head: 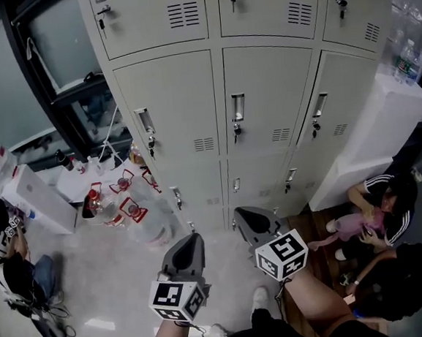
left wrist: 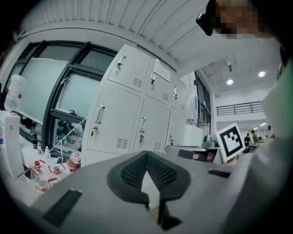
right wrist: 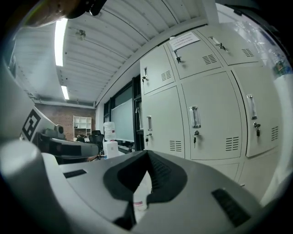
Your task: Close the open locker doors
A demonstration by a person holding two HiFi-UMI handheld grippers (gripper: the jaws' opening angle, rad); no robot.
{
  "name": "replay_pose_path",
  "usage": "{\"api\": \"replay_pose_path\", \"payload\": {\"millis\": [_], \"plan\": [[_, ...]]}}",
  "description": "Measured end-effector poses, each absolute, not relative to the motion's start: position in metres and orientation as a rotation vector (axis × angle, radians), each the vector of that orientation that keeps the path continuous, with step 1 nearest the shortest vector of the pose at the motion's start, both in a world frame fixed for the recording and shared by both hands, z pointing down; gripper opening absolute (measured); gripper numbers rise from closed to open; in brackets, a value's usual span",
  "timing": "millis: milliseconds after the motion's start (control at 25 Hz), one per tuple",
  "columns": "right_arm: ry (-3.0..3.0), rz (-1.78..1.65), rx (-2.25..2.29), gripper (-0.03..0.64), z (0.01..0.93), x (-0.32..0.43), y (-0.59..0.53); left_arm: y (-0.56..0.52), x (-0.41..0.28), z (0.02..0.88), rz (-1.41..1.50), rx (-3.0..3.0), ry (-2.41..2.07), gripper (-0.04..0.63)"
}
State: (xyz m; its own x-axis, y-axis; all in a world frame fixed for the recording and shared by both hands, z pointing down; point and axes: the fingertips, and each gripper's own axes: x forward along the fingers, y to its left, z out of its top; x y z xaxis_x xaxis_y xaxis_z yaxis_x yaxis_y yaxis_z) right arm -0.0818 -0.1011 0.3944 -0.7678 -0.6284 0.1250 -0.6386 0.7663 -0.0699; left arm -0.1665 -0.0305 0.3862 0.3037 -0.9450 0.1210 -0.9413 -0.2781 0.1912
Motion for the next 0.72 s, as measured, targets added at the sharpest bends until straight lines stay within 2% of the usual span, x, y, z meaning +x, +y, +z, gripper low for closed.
{"api": "replay_pose_path", "payload": {"millis": [720], "plan": [[-2.784,0.147,1.309,0.000,0.380,-0.076,0.053,0.098,-0.178,0.375,0.018,2.519,-1.538,0.005]]}}
